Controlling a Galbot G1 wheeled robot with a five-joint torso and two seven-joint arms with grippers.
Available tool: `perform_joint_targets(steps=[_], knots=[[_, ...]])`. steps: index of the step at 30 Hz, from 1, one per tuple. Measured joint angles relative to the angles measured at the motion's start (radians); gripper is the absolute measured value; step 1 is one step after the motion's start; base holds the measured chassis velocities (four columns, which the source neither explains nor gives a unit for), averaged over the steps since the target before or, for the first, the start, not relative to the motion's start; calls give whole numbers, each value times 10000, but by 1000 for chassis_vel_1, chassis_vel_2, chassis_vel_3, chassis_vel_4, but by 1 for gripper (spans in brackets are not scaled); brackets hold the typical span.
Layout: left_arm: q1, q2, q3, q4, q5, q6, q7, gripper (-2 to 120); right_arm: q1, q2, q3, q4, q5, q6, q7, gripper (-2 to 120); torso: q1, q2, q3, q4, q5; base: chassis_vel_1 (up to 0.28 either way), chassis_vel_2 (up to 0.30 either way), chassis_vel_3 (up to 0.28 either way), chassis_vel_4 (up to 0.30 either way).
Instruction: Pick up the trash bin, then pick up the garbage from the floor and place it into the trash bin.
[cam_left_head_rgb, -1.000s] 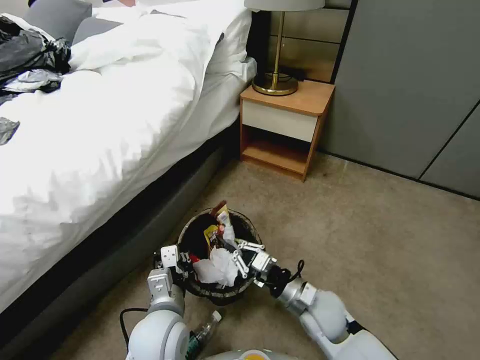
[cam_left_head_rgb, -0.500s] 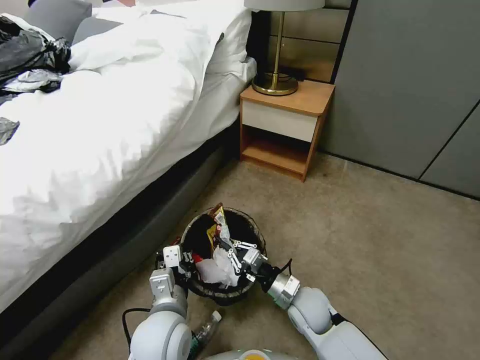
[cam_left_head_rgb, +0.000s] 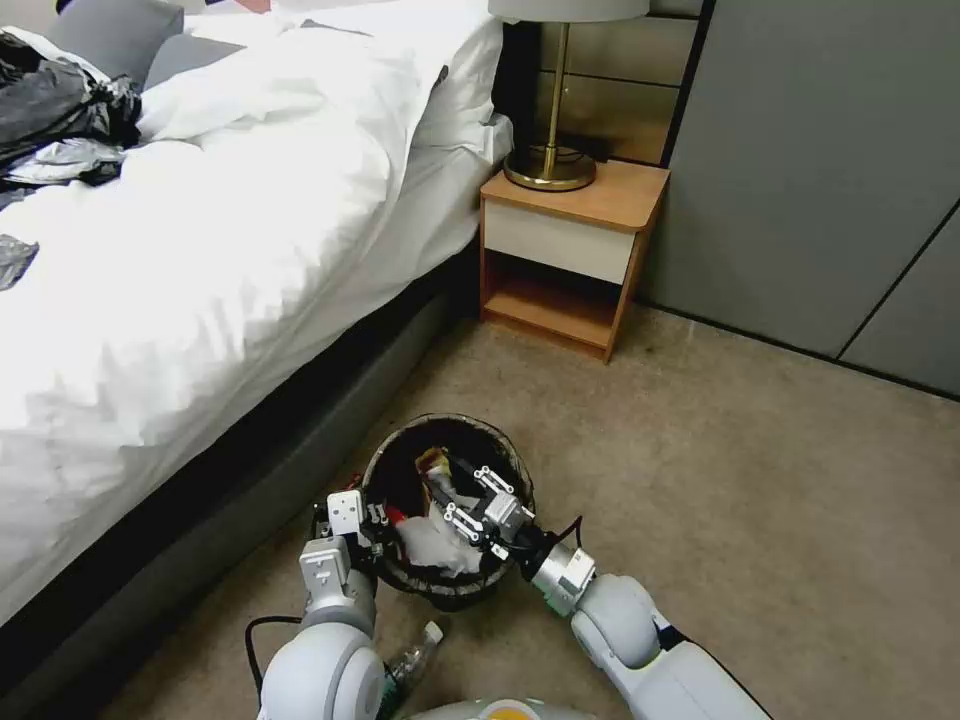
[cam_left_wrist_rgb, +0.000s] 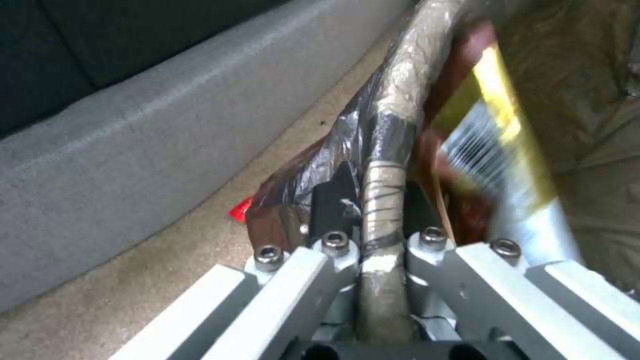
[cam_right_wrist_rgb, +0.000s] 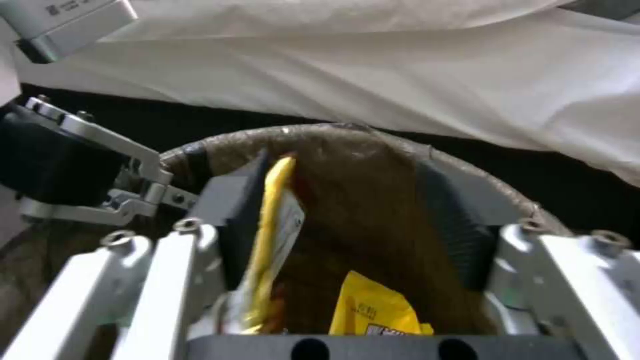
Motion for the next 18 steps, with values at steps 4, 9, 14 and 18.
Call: perform_joint_targets(steps=[4,9,14,18], knots=[[-8,27,0,-8,-4,1,-2,0,-101,-67,13,112,-13,-7,0,75,0,0,0,0,0,0,0,0,0],[-26,48,3,-32,-20,23,-4,0,-184,-162,19,298,-25,-7,-6,96,0,0,0,0,0,0,0,0,0],[-39,66,-3,-30,-24,32,-5,0,-204,-187,45,657,-84,6,62,100,0,0,0,0,1,0,0,0,0],[-51,89,-70,85,-27,32,-6,0,-249,-197,210,1555,-167,25,398,100,0,0,0,0,-1,0,0,0,0]])
